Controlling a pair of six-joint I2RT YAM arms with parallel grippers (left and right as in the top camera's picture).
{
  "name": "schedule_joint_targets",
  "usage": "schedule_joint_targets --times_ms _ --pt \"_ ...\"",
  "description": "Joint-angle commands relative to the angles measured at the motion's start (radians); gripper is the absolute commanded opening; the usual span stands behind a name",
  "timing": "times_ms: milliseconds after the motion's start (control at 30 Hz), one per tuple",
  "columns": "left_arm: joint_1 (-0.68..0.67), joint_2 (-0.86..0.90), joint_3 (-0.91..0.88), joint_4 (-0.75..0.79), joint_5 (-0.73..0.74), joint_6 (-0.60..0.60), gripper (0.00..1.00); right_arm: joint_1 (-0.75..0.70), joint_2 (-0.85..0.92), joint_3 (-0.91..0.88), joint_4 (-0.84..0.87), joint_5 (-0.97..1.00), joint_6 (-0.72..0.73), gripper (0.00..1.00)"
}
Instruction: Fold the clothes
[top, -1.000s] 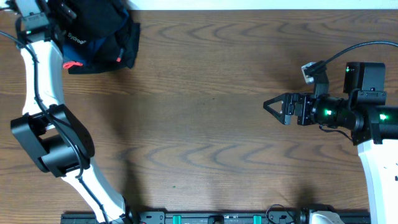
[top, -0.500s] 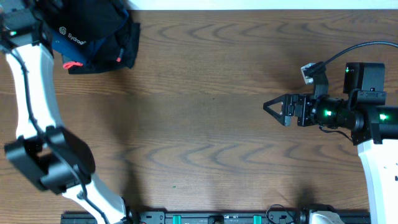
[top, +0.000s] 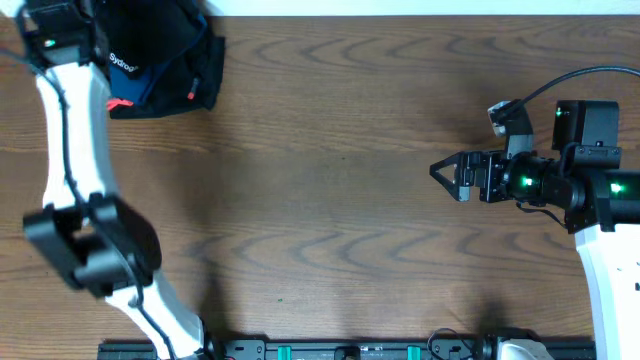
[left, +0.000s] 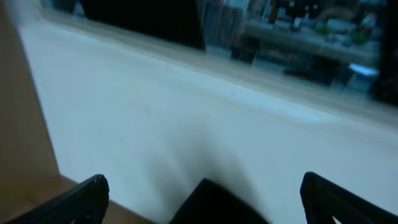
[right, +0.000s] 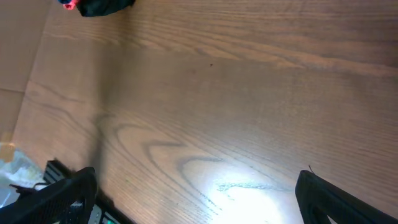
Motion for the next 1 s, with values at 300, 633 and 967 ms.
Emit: schedule_joint_targets --times_ms 300,633,967 --pt "-0.002 0.309 0.001 -0.041 0.004 0.069 0.98 -0.008 -0.009 0.01 0.0 0.014 -0.017 0.99" --pt "-0.033 0.213 0.001 -0.003 0.003 0.306 0.98 -0.008 -0.009 0.01 0.001 0.014 -0.014 0.99" --pt "-0.047 0.078 0.001 0.048 0.003 0.306 0.98 -0.008 -0.009 0.01 0.0 0.014 -0.014 0.99"
